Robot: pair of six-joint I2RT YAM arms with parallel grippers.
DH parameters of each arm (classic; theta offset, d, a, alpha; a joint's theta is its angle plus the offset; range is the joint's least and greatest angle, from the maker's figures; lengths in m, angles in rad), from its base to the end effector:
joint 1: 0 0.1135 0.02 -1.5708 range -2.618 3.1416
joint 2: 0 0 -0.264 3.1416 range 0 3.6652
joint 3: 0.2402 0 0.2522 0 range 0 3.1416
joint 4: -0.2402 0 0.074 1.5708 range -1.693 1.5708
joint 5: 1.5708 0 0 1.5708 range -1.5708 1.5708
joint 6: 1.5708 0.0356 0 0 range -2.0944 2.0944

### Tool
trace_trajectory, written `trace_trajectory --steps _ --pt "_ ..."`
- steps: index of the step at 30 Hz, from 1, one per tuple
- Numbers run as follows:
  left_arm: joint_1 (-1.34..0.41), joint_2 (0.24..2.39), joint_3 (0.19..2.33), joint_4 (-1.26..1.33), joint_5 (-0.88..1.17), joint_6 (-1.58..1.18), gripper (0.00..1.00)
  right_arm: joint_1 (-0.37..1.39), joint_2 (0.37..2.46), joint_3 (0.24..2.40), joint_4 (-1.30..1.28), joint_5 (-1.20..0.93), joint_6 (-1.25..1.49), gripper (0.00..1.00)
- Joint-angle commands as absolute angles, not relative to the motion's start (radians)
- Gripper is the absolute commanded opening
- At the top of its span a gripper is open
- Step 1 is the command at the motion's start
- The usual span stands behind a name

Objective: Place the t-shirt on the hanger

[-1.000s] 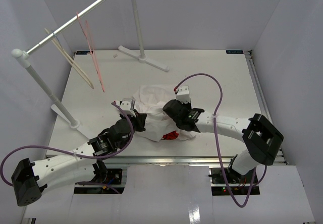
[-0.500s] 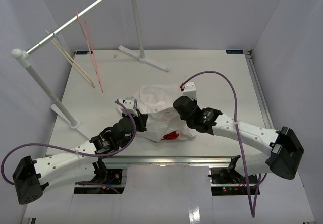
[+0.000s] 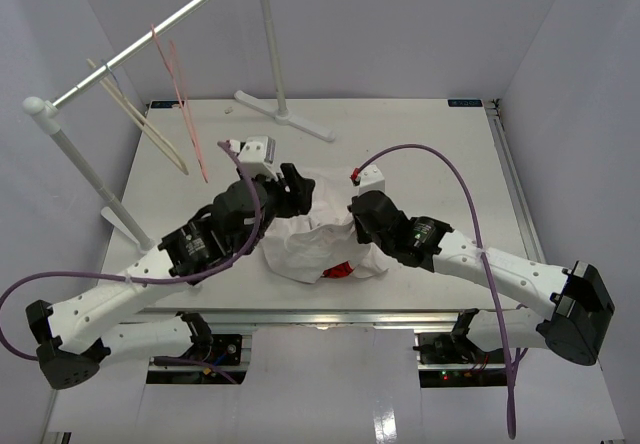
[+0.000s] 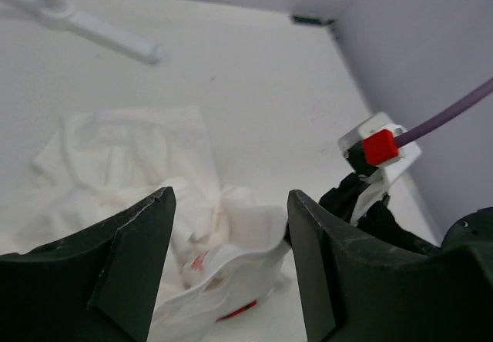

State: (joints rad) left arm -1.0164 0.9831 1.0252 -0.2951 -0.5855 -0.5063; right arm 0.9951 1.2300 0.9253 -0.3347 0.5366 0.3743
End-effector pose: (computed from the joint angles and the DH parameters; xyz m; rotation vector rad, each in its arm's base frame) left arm 0.1305 -0.1735 0.3775 0.0468 1.8151 -0.5588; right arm 0.1608 0.2144 0.2836 -0.3646 2.0854 0.2199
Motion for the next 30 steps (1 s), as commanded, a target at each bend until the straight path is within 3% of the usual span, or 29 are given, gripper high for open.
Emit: trace_trajectory --steps 1,3,11,22,25,30 --pt "-1.015 1.178 1.441 -0.710 -0.717 -0.495 0.70 0.992 1.223 0.906 -0.263 0.475 0.342 0.08" --pt "-1.015 1.248 1.632 -0.805 -0.778 -0.501 0.71 0.992 1.221 0.900 -0.259 0.473 0.340 0.08" --pt "-1.011 1.312 1.951 -0.997 -1.156 -0.426 0.75 0.991 1.218 0.875 -0.243 0.455 0.327 0.08" --pt "-1.009 1.012 1.834 -0.940 -1.297 -0.386 0.75 0.992 1.254 0.879 -0.242 0.427 0.321 0.08" --pt "-1.009 0.958 1.765 -0.815 -1.378 -0.281 0.76 0.992 1.254 0.875 -0.242 0.423 0.318 0.08" --pt "-1.047 0.834 1.480 -0.129 -1.492 0.306 0.76 0.992 1.246 0.868 -0.230 0.395 0.318 0.08"
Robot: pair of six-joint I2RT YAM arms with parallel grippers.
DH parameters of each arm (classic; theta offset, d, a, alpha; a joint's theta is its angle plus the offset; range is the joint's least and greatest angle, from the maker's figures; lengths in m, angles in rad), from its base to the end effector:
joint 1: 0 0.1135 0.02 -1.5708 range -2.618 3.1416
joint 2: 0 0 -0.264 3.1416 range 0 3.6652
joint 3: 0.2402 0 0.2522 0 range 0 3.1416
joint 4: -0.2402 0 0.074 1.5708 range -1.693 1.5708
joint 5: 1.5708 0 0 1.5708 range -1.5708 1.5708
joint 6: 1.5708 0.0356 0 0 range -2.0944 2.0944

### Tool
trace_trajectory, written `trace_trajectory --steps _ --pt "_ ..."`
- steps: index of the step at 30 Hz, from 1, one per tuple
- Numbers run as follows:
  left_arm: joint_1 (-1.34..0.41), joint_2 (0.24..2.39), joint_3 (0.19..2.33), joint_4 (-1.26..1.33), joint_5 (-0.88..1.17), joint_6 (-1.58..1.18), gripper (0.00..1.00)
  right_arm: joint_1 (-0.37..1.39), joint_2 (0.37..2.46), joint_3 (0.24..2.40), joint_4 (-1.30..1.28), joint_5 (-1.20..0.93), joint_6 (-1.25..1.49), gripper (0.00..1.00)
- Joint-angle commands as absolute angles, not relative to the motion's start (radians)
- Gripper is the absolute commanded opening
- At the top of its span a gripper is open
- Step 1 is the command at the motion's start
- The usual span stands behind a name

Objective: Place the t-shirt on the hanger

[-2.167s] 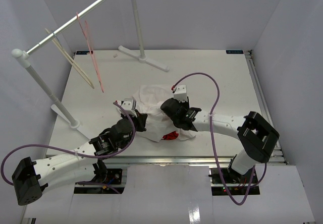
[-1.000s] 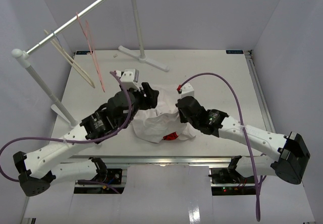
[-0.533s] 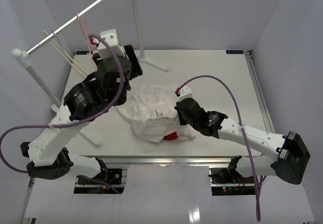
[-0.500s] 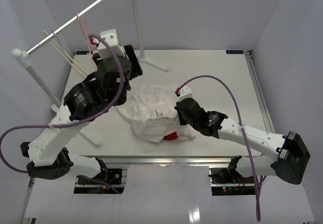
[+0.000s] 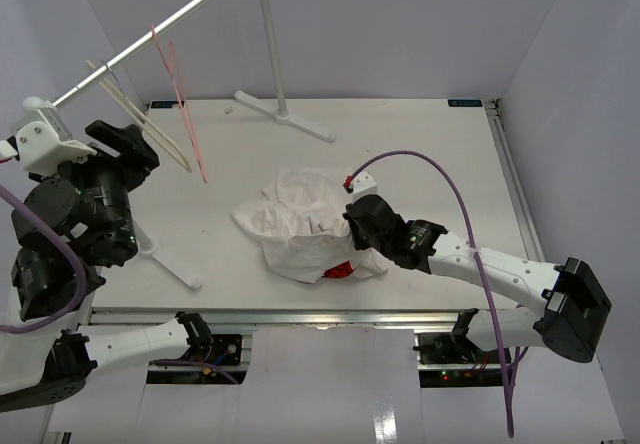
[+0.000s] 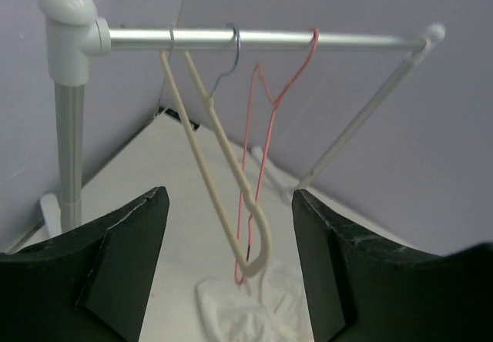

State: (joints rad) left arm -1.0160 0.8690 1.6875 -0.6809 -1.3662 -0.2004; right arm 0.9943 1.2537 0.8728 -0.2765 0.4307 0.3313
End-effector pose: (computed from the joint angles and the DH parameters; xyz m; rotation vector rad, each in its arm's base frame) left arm 0.0579 -0.0272 0.5461 -0.5198 1.4527 0.0134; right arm 0.1605 0.2196 0.2640 -0.4836 2.1185 0.2807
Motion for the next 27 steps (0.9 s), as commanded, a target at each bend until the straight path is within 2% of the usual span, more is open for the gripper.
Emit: trace_trajectory --steps 1,5,12,14,19,22,24,27 --pt "-1.060 0.827 1.405 0.017 -1.509 0.413 0.77 0.992 1.246 0.868 -0.229 0.378 0.319 0.08" --pt "-1.064 0.809 1.372 0.048 -1.501 0.368 0.77 0.997 1.240 0.860 -0.221 0.371 0.316 0.08" --pt "-1.068 0.944 1.422 -0.046 -1.509 0.320 0.77 1.000 1.232 0.857 -0.219 0.361 0.313 0.08" --pt "-1.066 0.940 1.405 0.063 -1.487 0.368 0.76 1.001 1.230 0.854 -0.220 0.373 0.311 0.08" --pt "-1.036 1.001 1.444 0.091 -1.514 0.439 0.75 1.001 1.230 0.854 -0.221 0.368 0.310 0.08" --pt "-1.002 1.065 1.480 0.120 -1.511 0.531 0.71 1.005 1.232 0.862 -0.227 0.365 0.310 0.08" --pt "-0.929 1.119 1.511 0.161 -1.500 0.623 0.73 1.009 1.227 0.859 -0.227 0.366 0.310 0.08" --pt "-0.813 1.191 1.545 0.355 -1.490 0.824 0.79 1.011 1.224 0.853 -0.223 0.385 0.307 0.08"
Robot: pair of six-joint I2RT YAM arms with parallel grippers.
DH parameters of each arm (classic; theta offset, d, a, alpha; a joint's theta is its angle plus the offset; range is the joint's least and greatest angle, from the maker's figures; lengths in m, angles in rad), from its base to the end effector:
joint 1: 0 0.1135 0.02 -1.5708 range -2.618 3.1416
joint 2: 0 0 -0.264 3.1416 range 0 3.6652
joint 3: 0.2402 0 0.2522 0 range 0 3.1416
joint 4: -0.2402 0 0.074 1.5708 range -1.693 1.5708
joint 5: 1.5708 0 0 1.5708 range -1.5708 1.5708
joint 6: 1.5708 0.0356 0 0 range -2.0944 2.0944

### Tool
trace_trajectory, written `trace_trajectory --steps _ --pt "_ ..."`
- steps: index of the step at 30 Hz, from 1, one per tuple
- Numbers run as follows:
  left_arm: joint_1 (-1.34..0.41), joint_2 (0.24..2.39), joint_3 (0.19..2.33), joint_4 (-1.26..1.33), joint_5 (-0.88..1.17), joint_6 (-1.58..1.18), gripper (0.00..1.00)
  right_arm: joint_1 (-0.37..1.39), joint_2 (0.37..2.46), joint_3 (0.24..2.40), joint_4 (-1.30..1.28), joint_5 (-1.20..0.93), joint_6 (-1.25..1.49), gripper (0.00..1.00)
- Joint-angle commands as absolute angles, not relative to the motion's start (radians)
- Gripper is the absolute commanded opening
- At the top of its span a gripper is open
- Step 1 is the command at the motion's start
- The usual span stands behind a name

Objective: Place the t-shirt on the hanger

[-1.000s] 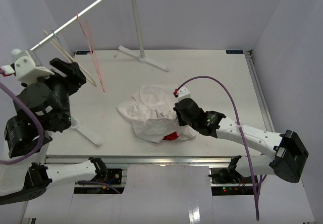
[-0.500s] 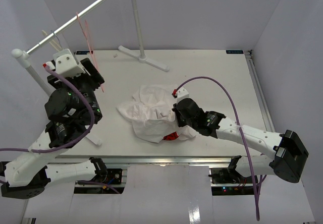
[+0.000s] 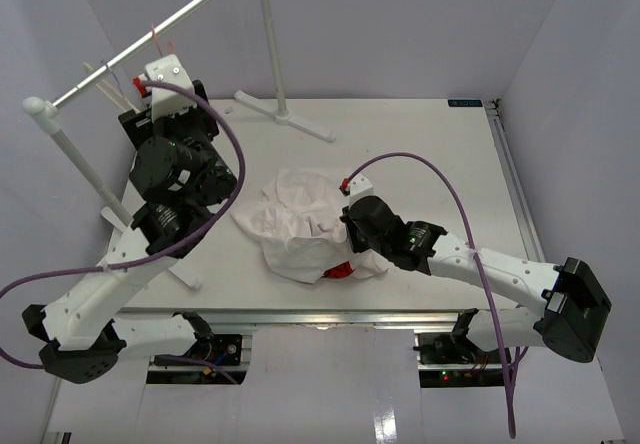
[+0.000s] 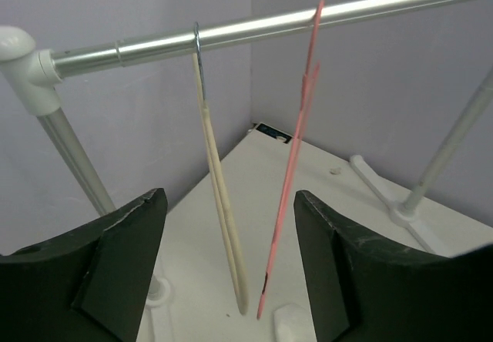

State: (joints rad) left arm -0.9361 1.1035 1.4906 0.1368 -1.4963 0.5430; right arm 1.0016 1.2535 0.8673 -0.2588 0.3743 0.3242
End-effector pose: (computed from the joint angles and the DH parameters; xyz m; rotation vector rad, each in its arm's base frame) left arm 0.1304 -0.1172 0.5356 -0.4214 1.4939 0.4688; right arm 0.1580 0.2227 0.2632 -0.5289 2.1201 0.3434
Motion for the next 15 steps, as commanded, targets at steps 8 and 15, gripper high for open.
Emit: trace_trajectory --steps 8,15 --pt "-0.799 1.136 1.513 0.409 -1.499 0.839 0.81 1.016 1.251 0.871 -0.235 0.376 0.306 0.08" --pt "-0.778 1.169 1.441 0.471 -1.532 0.884 0.84 1.021 1.236 0.864 -0.230 0.380 0.302 0.08"
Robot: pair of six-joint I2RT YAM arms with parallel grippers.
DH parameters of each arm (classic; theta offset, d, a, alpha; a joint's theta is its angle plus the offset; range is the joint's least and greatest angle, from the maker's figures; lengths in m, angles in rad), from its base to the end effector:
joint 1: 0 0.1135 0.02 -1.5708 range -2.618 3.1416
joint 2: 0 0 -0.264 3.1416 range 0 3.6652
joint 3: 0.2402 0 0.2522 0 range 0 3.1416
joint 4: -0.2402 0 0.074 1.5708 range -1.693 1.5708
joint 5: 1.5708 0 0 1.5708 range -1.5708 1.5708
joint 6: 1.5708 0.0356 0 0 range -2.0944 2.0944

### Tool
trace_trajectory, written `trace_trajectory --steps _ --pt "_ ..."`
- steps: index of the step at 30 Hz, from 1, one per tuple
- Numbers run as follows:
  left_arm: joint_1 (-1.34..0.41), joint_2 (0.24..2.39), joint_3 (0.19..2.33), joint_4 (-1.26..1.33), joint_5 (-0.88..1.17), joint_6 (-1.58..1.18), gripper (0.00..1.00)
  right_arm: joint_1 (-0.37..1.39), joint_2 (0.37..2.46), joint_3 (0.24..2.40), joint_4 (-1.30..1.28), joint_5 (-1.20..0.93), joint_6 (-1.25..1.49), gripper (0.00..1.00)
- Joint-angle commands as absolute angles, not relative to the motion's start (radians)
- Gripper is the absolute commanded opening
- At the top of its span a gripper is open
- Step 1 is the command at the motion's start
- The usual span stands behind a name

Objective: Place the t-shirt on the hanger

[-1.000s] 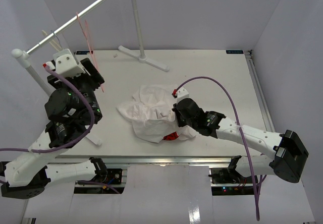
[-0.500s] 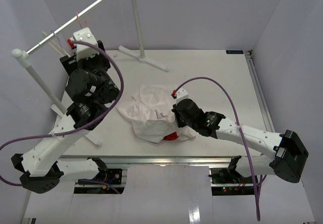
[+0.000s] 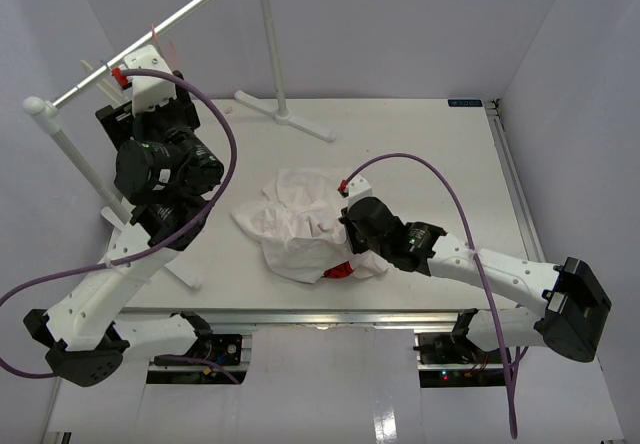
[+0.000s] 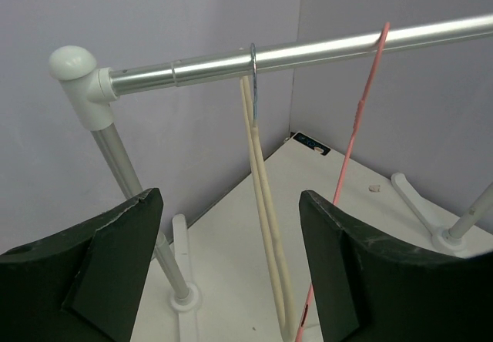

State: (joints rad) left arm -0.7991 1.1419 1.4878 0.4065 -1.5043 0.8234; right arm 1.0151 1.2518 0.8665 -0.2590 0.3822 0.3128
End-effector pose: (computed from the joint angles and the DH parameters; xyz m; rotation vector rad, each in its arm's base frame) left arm 0.1482 -0.1014 0.5453 -0.4986 1.4773 0.6318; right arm 0.1549 0.2243 0.2634 -0.5499 2.1111 0.3375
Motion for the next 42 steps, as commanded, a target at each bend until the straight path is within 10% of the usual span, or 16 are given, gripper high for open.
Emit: trace_trajectory --steps 1,24,42 --pt "-0.773 1.161 1.424 0.491 -1.534 0.887 0.85 1.020 1.235 0.864 -0.230 0.378 0.302 0.08" --pt "-0.770 1.323 1.401 1.140 -1.559 1.471 0.91 1.035 1.225 0.864 -0.219 0.337 0.296 0.08" --pt "-1.248 1.506 1.549 1.139 -1.496 1.589 0.98 1.048 1.260 0.877 -0.225 0.341 0.289 0.08"
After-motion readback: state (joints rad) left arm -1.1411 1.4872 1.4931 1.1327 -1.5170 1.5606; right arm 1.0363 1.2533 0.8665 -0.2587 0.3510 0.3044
